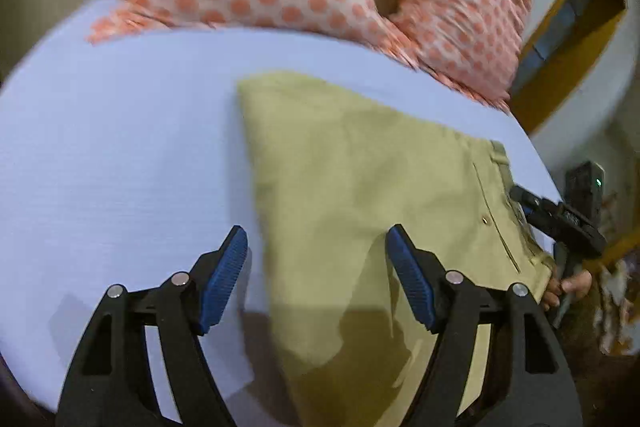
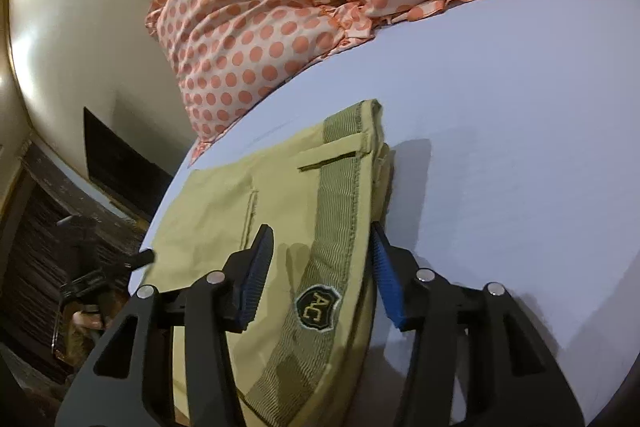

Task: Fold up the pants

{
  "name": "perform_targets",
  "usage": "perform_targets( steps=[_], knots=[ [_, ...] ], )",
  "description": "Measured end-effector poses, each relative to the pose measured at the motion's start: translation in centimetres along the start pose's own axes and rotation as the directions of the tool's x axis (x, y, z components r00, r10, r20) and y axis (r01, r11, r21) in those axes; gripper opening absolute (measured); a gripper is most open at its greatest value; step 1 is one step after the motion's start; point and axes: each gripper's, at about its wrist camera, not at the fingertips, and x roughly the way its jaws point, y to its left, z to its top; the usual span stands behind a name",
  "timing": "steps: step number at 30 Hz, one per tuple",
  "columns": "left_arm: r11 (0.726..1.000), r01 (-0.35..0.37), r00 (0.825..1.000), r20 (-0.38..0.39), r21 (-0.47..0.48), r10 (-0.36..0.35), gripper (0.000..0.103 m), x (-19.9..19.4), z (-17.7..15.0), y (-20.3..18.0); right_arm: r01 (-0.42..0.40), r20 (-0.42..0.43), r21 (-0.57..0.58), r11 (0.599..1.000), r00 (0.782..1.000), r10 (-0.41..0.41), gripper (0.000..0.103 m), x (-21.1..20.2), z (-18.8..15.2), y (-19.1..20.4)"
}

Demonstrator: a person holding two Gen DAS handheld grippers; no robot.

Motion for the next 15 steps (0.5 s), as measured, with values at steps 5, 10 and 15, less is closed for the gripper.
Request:
perform_targets(
  steps=[5,10,15],
  knots=[
    [0.995,0.090,0.995,-0.040,-0.031,-0.091,0.063,2.1,0.7,0.3,-0.212,-0.116,0.074,0.974,0.969,0.220,0.028,1.6,0.3,-0.4],
    [0.995,0.095,0.994,-0.050,-0.014,-0.096,0.016,1.7,2.0,0.1,-0.246,-0.132,0.119,0.962,0.956,0.261,0.017,2.2,2.0,-0.3],
    [0.994,-0.035,0.998,0.054,0.101,0.029,0.014,2.9,7.7,-3.3,-0.186,-0.025,0.025,0.982,0.982,0.187,0.016,2.0,8.1,1.9]
  ],
)
